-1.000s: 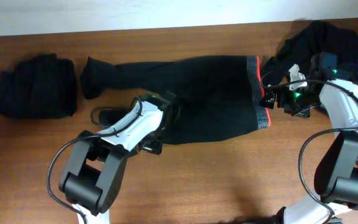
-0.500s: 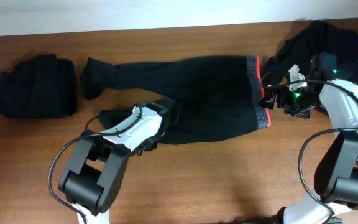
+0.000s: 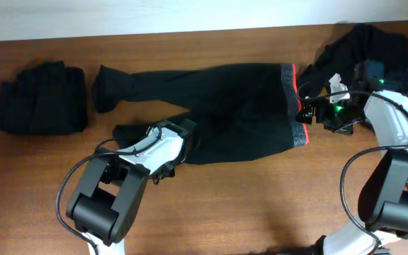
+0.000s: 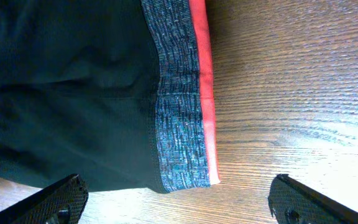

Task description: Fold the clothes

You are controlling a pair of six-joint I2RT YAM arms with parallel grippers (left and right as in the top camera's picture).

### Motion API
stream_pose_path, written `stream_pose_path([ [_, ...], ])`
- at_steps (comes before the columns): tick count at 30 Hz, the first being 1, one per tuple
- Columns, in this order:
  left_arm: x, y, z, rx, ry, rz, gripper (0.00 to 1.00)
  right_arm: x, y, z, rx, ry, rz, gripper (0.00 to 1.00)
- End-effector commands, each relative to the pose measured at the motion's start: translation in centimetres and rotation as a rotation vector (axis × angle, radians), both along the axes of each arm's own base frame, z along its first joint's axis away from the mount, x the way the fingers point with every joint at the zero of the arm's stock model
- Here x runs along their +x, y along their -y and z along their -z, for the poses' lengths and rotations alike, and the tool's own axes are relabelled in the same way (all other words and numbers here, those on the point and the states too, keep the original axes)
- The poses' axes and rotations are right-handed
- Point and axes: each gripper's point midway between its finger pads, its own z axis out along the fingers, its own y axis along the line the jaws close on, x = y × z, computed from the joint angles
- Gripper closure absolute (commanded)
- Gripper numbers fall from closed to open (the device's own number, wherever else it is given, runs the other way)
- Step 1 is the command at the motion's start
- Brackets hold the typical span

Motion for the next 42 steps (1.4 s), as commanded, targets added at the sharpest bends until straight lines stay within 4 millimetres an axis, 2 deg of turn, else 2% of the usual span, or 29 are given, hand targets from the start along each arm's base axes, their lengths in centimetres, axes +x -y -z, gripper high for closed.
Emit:
stream_pose_path([
  [1, 0.6, 0.1, -0.9, -0.003, 0.016, -0.014, 0.99, 0.4, -0.3, -0.6, 0.009, 0.017, -0.007, 0.01],
  [4, 1.9, 0.8, -3.0, -0.015, 0.04, -0.013, 0.99, 0.4, -0.3, -0.6, 0.009, 0.017, -0.007, 0.01],
  [7, 4.0, 1.5, -6.2, -0.035, 0.104, -0.016, 0.99, 0.4, -0.3, -0.6, 0.009, 0.017, -0.007, 0.01],
  [8, 5.1, 1.5, -8.1, -0.044, 0.15, -0.024, 0.99, 0.4, -0.3, -0.6, 0.009, 0.017, -0.007, 0.01],
  [11, 6.6, 0.0, -11.7, -0.054, 0.24, -0.068, 0.99, 0.4, -0.3, -0.6, 0.009, 0.017, -0.007, 0.01],
  [12, 7.0, -1.4, -13.1, -0.051, 0.277, -0.102, 0.99, 0.4, -0.3, -0.6, 0.009, 0.017, -0.007, 0.01],
  [14, 7.1, -3.8, -14.3, -0.059, 0.312, -0.168, 1.0, 0.4, -0.3, -0.6, 0.009, 0.018, -0.007, 0.01],
  [17, 6.8, -6.8, -15.6, -0.104, 0.343, -0.267, 0.99, 0.4, -0.3, -0.6, 0.009, 0.018, -0.007, 0.01],
  [18, 6.6, -8.3, -16.2, -0.115, 0.363, -0.319, 0.99, 0.4, -0.3, -0.6, 0.009, 0.017, -0.007, 0.01],
  [22, 6.0, -12.4, -16.6, -0.11, 0.383, -0.446, 1.0, 0.4, -0.3, -0.6, 0.009, 0.017, -0.007, 0.01],
  [26, 6.0, -15.1, -16.7, -0.082, 0.416, -0.514, 1.0, 0.4, -0.3, -0.6, 0.009, 0.017, -0.007, 0.01],
  [30, 5.9, -16.8, -17.2, -0.04, 0.445, -0.543, 0.99, 0.4, -0.3, -0.6, 0.009, 0.017, -0.007, 0.01],
  [31, 5.9, -17.2, -17.3, -0.027, 0.452, -0.549, 0.93, 0.4, -0.3, -0.6, 0.009, 0.017, -0.007, 0.01],
  [32, 6.0, -17.5, -17.4, -0.021, 0.457, -0.553, 0.79, 0.4, -0.3, -0.6, 0.009, 0.017, -0.007, 0.01],
  [33, 6.0, -17.7, -17.4, -0.016, 0.462, -0.558, 0.6, 0.4, -0.3, -0.6, 0.009, 0.017, -0.007, 0.01],
  [34, 5.9, -17.9, -17.5, -0.009, 0.465, -0.561, 0.31, 0.4, -0.3, -0.6, 0.009, 0.017, -0.007, 0.01],
  [35, 5.9, -18.1, -17.5, -0.004, 0.468, -0.564, 0.19, 0.4, -0.3, -0.6, 0.009, 0.016, -0.007, 0.01],
  [36, 5.9, -18.4, -17.6, 0.004, 0.473, -0.569, 0.01, 0.4, -0.3, -0.6, 0.009, 0.017, -0.007, 0.01],
  [42, 5.6, -19.5, -17.7, 0.013, 0.48, -0.602, 0.01, 0.4, -0.3, -0.6, 0.009, 0.017, -0.007, 0.02],
])
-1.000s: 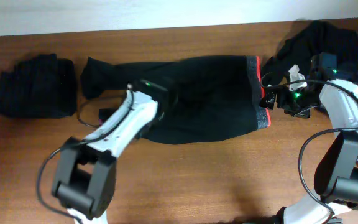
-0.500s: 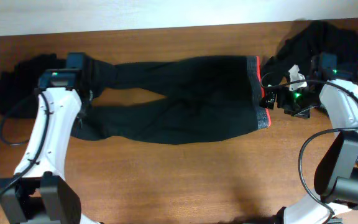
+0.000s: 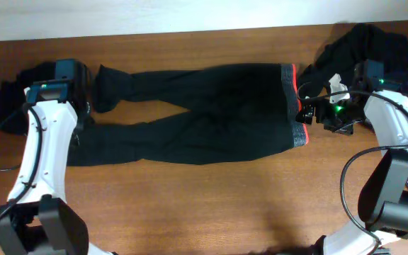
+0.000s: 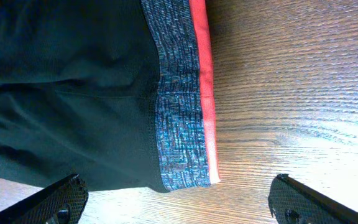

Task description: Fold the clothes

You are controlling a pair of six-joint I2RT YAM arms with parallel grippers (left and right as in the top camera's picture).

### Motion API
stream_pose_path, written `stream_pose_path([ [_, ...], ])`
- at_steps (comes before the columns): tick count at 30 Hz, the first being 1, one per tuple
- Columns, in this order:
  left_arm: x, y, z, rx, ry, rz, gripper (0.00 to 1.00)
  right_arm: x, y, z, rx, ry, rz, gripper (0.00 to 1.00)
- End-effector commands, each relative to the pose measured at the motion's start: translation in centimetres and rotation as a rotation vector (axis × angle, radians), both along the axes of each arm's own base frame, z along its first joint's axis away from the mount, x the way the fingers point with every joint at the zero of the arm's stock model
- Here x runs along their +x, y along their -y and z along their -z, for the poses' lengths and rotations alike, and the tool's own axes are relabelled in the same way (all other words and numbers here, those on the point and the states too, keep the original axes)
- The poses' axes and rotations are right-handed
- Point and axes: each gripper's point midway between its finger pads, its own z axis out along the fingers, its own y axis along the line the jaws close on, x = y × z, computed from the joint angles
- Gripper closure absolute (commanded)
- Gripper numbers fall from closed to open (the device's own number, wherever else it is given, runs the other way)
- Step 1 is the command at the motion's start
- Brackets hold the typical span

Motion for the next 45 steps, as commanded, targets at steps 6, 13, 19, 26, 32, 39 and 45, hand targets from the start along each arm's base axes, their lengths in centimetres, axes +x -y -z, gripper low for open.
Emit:
stream_pose_path([
  [6, 0.4, 2.2, 0.8, -0.2, 0.032, 0.035, 0.01, 0.2, 1.1, -0.1, -0.077, -0.004, 0.006, 0.01],
  [13, -1.6, 5.7, 5.3, -0.379, -0.096, 0.145, 0.01, 0.7, 2.0, 0.5, -0.13, 0.022, -0.004, 0.01],
  [19, -2.3, 7.3, 9.0, -0.382, -0.124, 0.19, 0.01, 0.0, 0.6, 2.8, -0.074, 0.044, -0.063, 0.01],
  [26, -1.2, 9.5, 9.5, -0.372, -0.106, 0.284, 0.01, 0.1, -1.0, 4.3, -0.008, 0.123, -0.16, 0.1],
  [32, -0.9, 10.2, 9.5, -0.369, -0.103, 0.308, 0.01, -0.2, -1.4, 6.0, 0.001, 0.152, -0.165, 0.23],
  [39, -0.9, 10.3, 9.5, -0.369, -0.101, 0.311, 0.01, -0.9, -2.3, 6.5, 0.044, 0.154, -0.17, 0.45],
  [45, -0.9, 10.3, 9.4, -0.369, -0.101, 0.311, 0.01, -1.0, -2.3, 6.7, 0.054, 0.136, -0.138, 0.94],
])
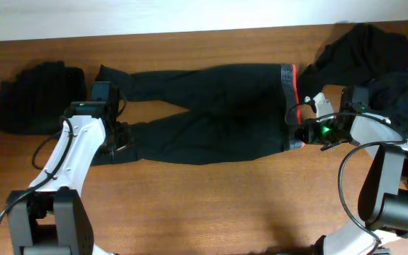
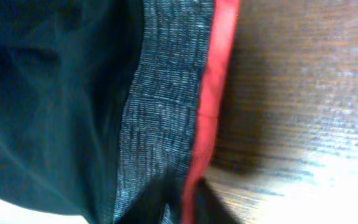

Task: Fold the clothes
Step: 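Release the legs and lift both grippers off the leggings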

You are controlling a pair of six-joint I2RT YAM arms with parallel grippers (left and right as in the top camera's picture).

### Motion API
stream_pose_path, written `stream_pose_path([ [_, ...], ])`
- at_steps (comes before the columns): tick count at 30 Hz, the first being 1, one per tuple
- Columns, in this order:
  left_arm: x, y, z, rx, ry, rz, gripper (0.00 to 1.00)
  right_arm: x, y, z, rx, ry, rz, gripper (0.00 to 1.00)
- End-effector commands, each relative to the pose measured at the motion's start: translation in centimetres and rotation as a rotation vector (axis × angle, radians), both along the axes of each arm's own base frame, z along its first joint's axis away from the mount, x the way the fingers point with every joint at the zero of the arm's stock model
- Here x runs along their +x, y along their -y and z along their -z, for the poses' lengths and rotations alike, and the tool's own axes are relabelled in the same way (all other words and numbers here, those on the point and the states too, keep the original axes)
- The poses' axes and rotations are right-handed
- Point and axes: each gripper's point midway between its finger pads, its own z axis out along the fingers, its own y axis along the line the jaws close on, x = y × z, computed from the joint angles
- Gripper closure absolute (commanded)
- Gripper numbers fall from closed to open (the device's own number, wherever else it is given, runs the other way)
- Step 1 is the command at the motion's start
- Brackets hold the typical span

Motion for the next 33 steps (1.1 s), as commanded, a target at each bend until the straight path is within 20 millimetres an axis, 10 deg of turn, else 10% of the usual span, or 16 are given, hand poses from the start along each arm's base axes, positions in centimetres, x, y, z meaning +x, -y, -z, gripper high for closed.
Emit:
stream_pose_path([
  [1, -0.1, 0.2, -0.2, -0.005, 0.003, 0.021, 0.01, -0.1, -0.4, 0.2, 0.026, -0.013, 0.016, 0.96],
  [27, 0.0, -0.2, -0.3, 0.027, 0.002, 0.05, 0.01, -0.1, 9.6, -2.7, 0.025, -0.037, 0.342, 0.96],
  [29, 0.0, -0.2, -0.3, 0.029, -0.001, 0.063, 0.01, -0.1, 9.7, -2.8, 0.026, -0.038, 0.343, 0.84],
  [31, 0.0, -0.3, -0.3, 0.029, 0.0, 0.063, 0.01, 0.0, 9.8, -3.3, 0.028, -0.041, 0.344, 0.46],
  [33, 0.2, -0.2, -0.4, 0.028, 0.007, 0.063, 0.01, 0.3, 9.8, -4.0, 0.032, -0.039, 0.342, 0.29],
])
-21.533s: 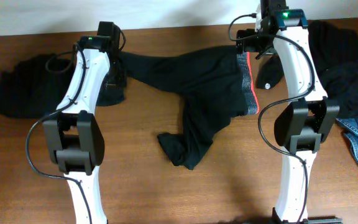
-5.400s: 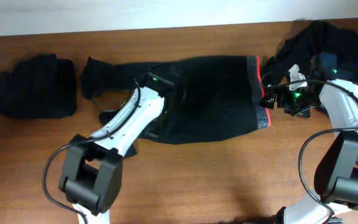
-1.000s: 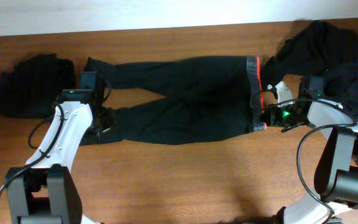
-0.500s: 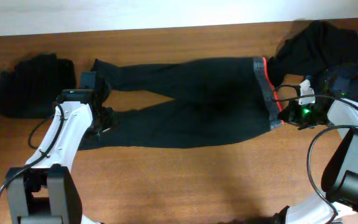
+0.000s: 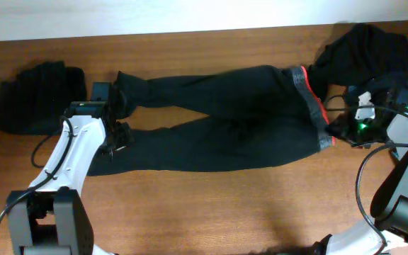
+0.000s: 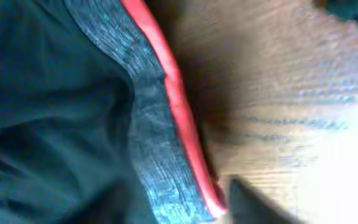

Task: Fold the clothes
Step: 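Release the legs and lift both grippers off the leggings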

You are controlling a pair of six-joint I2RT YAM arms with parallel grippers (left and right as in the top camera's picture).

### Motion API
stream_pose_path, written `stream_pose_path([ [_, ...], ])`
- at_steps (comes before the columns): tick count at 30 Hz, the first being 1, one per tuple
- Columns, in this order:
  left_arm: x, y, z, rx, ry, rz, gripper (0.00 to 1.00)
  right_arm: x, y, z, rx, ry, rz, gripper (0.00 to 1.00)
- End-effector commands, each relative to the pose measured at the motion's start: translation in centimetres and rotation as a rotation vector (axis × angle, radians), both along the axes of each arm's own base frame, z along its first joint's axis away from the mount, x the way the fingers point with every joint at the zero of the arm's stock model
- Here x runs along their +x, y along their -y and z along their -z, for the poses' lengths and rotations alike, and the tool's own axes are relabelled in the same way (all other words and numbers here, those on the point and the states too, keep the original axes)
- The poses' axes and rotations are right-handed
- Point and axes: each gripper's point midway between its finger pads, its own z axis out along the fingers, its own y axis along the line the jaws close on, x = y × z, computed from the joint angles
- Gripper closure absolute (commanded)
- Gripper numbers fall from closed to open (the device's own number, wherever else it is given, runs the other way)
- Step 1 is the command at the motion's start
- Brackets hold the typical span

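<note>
Black pants [image 5: 225,120] lie stretched across the table, legs to the left, grey waistband with a red edge [image 5: 312,99] to the right. My right gripper [image 5: 333,134] is shut on the near corner of that waistband [image 6: 160,155]; one dark finger [image 6: 260,208] shows beside the red edge in the right wrist view. My left gripper [image 5: 121,132] rests on the near leg close to its cuff, dark on dark cloth, so its jaws cannot be read. The far leg's cuff [image 5: 122,81] lies just beyond it.
A folded black garment [image 5: 37,99] sits at the far left. A heap of dark clothes [image 5: 367,49] fills the back right corner, close to my right arm. Bare wood [image 5: 225,212] runs along the front.
My right gripper, still on the waistband corner, has moved to the right and the whole pants have shifted with it. The waistband now slants. The left arm has stayed put.
My right gripper first hung open over the waistband while the left arm was at the near leg, then at the far left with the leg laid out straight. Then the right was shut on the waistband corner, and now the pants sit further right.
</note>
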Motion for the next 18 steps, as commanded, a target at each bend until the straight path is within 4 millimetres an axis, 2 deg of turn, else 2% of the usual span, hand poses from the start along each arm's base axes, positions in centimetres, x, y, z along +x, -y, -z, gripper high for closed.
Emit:
stream_pose_path([
  [1, 0.3, -0.1, -0.5, 0.016, 0.019, 0.031, 0.01, 1.7, 0.8, -2.5, -0.005, 0.051, 0.0, 0.24],
  [3, 1.0, 0.0, -1.2, 0.016, 0.04, 0.039, 0.01, 2.5, 1.0, -4.2, -0.003, 0.076, -0.005, 0.21],
  [5, 3.0, 0.1, -3.1, 0.018, 0.105, 0.074, 0.01, 4.1, 0.7, -8.0, -0.031, 0.126, -0.037, 0.19],
  [6, 3.8, 0.1, -3.8, 0.021, 0.132, 0.093, 0.01, 4.6, 0.5, -9.2, -0.041, 0.144, -0.051, 0.18],
  [10, 7.5, 0.5, -6.0, 0.042, 0.264, 0.199, 0.01, 7.5, -1.6, -13.4, -0.102, 0.246, -0.147, 0.12],
  [13, 10.6, 1.3, -6.7, 0.071, 0.364, 0.291, 0.01, 9.2, -3.6, -14.7, -0.167, 0.288, -0.211, 0.1],
  [15, 12.0, 2.2, -6.0, 0.081, 0.385, 0.34, 0.01, 9.7, -4.7, -14.5, -0.209, 0.281, -0.238, 0.1],
  [18, 12.7, 4.0, -2.6, 0.092, 0.316, 0.436, 0.01, 10.0, -6.2, -14.1, -0.252, 0.267, -0.273, 0.1],
])
